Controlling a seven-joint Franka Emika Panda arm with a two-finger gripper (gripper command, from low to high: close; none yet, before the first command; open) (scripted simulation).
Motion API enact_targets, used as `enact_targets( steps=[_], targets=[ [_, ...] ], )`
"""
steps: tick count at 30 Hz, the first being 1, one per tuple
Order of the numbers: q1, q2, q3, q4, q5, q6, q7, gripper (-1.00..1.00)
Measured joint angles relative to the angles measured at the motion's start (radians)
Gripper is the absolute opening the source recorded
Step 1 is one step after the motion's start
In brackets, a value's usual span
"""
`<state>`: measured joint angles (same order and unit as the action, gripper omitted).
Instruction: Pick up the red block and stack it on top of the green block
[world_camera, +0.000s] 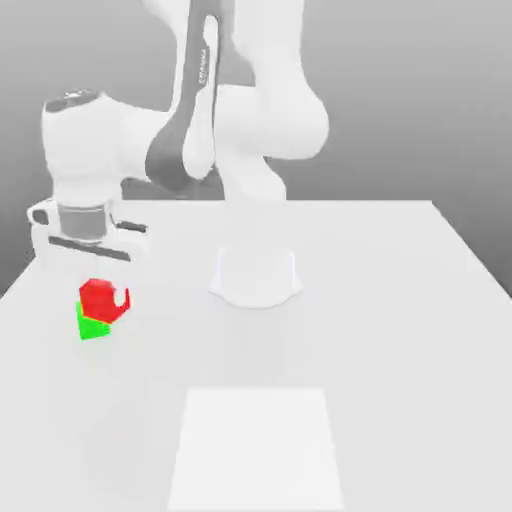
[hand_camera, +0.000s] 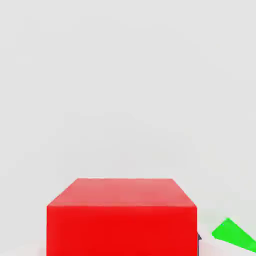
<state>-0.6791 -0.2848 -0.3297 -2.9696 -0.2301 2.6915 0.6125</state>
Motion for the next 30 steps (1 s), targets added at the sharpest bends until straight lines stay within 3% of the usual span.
enact_targets(
  steps=[3,5,30],
  targets=[
    [-0.115,-0.036,-0.050,-0.010,-0.026,-0.025,0.046,-1.00],
    [-0.121,-0.030,-0.068,-0.012,-0.010,-0.016,0.041,-1.00],
    [0.075,0.206,-0.185,-0.007,0.282,0.188,-0.151,-1.00]
  ],
)
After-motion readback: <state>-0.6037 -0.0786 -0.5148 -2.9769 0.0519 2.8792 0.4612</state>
